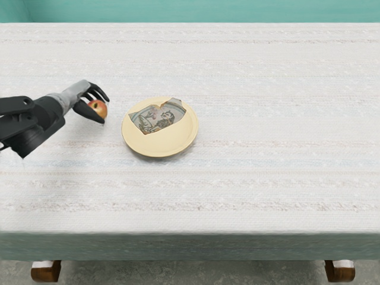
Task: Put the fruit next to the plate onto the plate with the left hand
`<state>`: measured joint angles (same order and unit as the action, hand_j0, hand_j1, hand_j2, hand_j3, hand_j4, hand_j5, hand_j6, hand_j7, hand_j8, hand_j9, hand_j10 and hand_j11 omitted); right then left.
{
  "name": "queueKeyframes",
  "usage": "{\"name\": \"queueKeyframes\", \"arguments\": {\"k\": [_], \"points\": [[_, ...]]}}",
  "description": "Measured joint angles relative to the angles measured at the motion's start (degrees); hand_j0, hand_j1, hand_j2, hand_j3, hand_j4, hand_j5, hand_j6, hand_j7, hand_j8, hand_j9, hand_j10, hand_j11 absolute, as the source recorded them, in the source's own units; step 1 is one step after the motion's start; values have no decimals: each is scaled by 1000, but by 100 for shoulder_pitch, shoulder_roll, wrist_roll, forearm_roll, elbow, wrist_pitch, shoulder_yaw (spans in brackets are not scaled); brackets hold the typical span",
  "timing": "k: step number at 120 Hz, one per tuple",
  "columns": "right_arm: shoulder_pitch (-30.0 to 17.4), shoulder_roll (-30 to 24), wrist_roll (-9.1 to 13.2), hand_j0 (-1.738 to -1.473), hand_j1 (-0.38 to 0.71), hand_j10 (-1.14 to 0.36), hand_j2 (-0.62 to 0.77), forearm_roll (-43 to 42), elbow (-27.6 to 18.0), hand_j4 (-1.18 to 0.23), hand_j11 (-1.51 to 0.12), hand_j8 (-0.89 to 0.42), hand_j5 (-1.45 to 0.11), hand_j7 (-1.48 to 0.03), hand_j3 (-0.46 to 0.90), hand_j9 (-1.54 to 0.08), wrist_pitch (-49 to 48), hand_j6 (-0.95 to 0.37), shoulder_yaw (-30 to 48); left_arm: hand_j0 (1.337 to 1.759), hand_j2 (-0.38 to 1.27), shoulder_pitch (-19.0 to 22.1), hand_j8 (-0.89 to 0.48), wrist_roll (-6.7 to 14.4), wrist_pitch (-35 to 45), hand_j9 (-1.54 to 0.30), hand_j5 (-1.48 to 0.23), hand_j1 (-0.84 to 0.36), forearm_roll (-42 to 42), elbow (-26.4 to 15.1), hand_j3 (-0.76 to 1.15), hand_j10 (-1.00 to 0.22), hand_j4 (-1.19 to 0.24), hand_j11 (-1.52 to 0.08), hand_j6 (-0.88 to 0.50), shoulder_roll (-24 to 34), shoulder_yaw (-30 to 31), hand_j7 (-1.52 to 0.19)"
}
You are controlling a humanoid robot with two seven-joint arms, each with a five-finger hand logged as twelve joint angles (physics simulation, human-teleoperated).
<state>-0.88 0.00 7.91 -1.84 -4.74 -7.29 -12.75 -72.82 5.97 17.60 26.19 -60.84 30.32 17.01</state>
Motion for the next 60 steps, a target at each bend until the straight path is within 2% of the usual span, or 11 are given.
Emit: {"name": "queueKeyframes", "arguments": {"k": [29,38,60], "points": [[0,0,0,-1658,-349,0,0,1,0,0,0,0,0,0,0,0,0,0,1,1656,252,-464,-426,258,-43,-814,-820,-274,-26,-263,0,-603,-614,-792,-476,-152,0,-821],[0,0,0,-1658,-349,0,0,0,0,0,0,0,0,0,0,0,0,0,1,1655,179,-598,-428,323,-40,-810,-803,-267,-47,-344,0,-589,-622,-796,-465,-399,1,-814],[0,0,0,-1658,-349,0,0,0,0,0,0,0,0,0,0,0,0,-1,1,1657,332,-654,-459,433,-53,-790,-804,-284,-150,-448,0,-590,-594,-786,-472,-943,-10,-792]]}}
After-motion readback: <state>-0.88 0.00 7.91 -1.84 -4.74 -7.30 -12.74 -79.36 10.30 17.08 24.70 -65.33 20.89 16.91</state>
